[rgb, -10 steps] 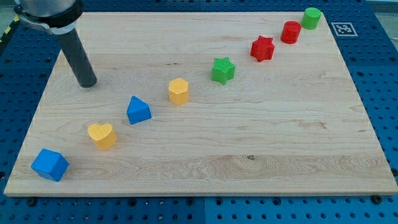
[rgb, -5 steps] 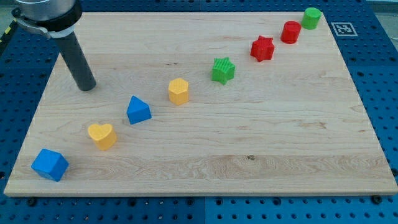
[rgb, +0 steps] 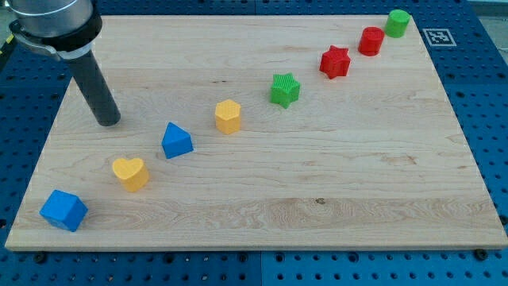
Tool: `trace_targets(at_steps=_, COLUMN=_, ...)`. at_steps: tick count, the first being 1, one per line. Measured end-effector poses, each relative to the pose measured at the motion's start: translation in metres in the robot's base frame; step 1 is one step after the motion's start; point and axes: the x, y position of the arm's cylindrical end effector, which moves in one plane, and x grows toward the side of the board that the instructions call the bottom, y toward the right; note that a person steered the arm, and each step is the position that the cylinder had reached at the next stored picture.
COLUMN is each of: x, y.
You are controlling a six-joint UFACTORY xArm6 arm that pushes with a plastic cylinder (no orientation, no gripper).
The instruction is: Nudge the green star right a bit
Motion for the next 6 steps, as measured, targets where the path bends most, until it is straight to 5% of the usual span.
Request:
trace_targets(at_steps=5, x=0.004, y=0.001)
trace_targets(at_steps=6, x=-0.039, y=0.023)
